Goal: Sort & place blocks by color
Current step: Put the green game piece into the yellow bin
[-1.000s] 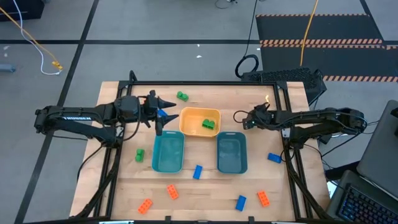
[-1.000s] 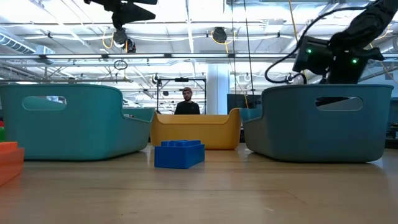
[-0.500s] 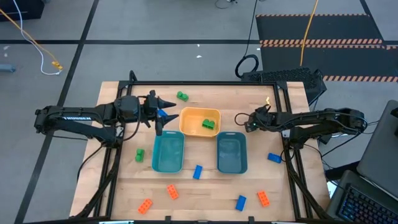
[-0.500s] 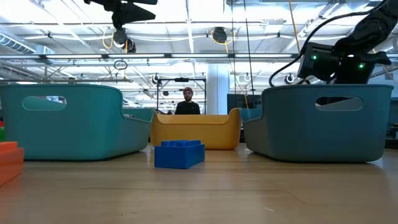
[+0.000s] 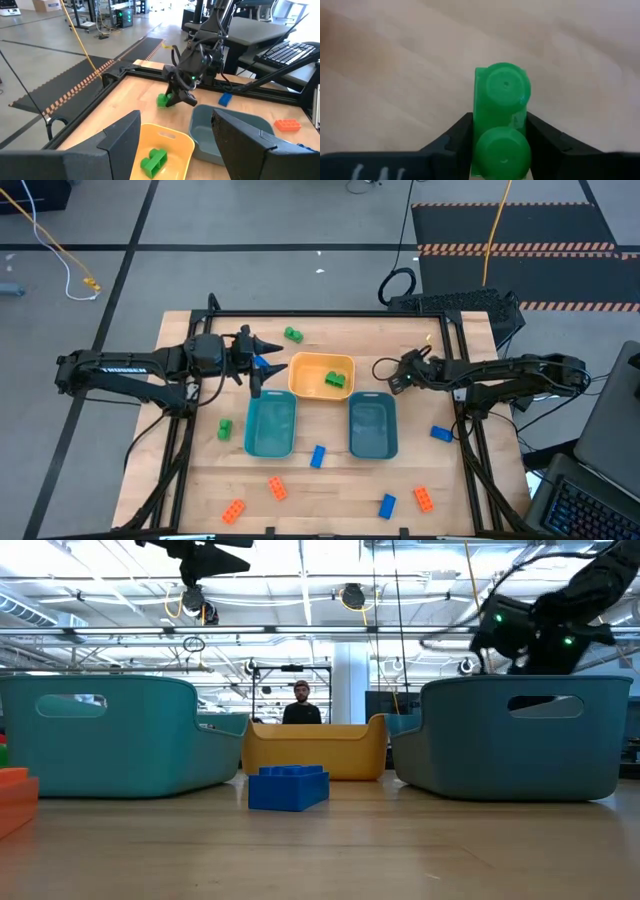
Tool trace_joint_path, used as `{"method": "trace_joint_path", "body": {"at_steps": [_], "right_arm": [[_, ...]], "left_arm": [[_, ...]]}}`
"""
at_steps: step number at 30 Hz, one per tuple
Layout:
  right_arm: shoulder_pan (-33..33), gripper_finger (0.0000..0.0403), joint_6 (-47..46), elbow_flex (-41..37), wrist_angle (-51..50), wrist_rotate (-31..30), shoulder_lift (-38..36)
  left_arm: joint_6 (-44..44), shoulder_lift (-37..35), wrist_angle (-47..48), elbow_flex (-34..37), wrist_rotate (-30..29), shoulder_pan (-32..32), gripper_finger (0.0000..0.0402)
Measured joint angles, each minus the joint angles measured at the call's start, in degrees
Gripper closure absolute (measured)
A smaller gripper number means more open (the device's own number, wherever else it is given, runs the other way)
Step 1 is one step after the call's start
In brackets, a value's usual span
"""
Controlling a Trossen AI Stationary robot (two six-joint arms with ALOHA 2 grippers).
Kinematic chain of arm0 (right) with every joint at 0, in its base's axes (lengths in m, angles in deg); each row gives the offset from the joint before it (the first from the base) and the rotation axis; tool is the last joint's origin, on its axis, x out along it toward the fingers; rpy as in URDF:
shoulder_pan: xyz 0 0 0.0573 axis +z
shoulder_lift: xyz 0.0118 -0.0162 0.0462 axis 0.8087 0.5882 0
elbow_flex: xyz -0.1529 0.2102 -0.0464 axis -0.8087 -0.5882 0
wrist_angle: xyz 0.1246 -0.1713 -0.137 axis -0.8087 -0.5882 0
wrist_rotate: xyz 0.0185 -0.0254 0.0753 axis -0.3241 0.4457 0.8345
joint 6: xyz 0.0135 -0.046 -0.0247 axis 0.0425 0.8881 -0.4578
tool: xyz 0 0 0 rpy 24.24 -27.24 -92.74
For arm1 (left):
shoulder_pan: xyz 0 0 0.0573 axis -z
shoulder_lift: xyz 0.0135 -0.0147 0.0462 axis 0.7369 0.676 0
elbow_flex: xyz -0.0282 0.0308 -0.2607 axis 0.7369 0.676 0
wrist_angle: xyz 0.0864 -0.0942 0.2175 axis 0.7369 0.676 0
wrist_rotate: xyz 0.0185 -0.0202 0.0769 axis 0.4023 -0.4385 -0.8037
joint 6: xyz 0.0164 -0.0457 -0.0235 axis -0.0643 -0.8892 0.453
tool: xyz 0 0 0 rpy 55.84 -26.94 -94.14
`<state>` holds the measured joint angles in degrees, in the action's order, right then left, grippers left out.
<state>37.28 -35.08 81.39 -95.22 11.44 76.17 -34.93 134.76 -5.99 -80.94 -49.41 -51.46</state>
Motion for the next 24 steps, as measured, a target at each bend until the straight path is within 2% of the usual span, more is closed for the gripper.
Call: {"method": "trace_joint_path", "body": {"at_steps": [8,10,17,24], "right_arm": [[1.62,0.0274,16.24,9.48,9.86,0.39,-0.02],[2.24,0.0274,19.64,11.9,12.82,3.1,-0.02],[4.99,0.0274,23.8,15.38,23.89,11.18,3.43],[6.47,0.0274,24.95,18.47,28.43,15.86,14.02]], "left_arm": [[0.02,0.0,-0.02,0.0,-1.76,0.02,0.0158],[0.02,0.0,-0.02,0.0,-2.07,0.0,0.0158],[0.02,0.0,-0.46,0.02,-3.07,0.0,0.0158],[0.02,0.0,-1.01,0.02,-3.55,-0.11,0.0158]]}}
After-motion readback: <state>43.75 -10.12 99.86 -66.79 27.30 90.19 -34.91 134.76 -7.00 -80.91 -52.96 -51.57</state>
